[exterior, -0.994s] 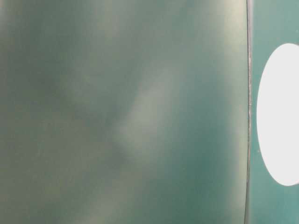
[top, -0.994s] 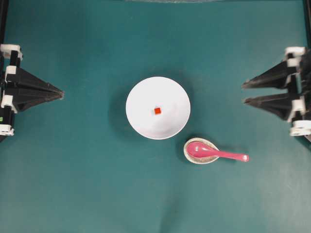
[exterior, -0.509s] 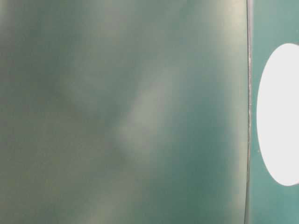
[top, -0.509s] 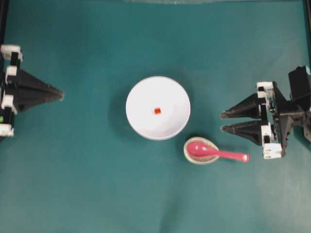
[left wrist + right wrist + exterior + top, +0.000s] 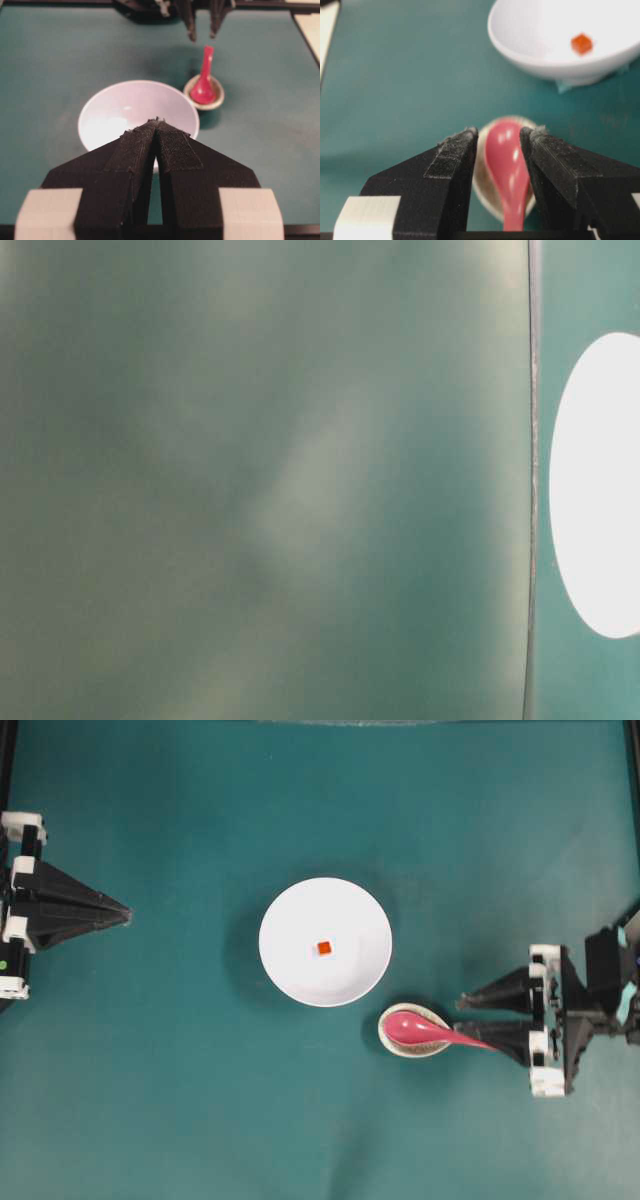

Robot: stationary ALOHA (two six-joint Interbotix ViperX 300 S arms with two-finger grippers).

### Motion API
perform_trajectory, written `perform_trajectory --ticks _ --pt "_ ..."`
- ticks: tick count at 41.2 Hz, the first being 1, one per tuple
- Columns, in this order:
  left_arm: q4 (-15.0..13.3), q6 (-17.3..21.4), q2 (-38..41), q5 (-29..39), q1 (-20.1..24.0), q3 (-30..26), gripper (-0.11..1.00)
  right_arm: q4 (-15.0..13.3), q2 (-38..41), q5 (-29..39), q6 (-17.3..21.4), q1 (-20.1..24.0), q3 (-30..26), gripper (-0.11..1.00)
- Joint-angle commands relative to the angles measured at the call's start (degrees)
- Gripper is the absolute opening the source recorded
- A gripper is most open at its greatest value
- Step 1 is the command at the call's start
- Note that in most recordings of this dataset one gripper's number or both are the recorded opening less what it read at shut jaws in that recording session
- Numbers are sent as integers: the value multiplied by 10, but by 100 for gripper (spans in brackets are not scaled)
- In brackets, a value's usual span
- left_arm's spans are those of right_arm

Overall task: Grip the spoon and scoop the red block from the bowl with right arm.
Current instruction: 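Lower the right gripper and close it on the pink spoon handle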

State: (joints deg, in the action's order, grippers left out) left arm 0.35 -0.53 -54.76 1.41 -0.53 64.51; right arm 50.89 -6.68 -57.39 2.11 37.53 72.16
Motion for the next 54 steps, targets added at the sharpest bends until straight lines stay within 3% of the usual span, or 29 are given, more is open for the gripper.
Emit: perform_trajectory --ticks 1,11,54 --pt "1 -1 4 -3 -1 -15 0 18 18 -11 -1 21 -11 47" --pt "1 -1 4 -3 -1 -14 0 29 70 -18 -1 44 -22 47" --pt "1 -2 4 10 -1 -13 0 30 154 -6 -17 44 -18 47"
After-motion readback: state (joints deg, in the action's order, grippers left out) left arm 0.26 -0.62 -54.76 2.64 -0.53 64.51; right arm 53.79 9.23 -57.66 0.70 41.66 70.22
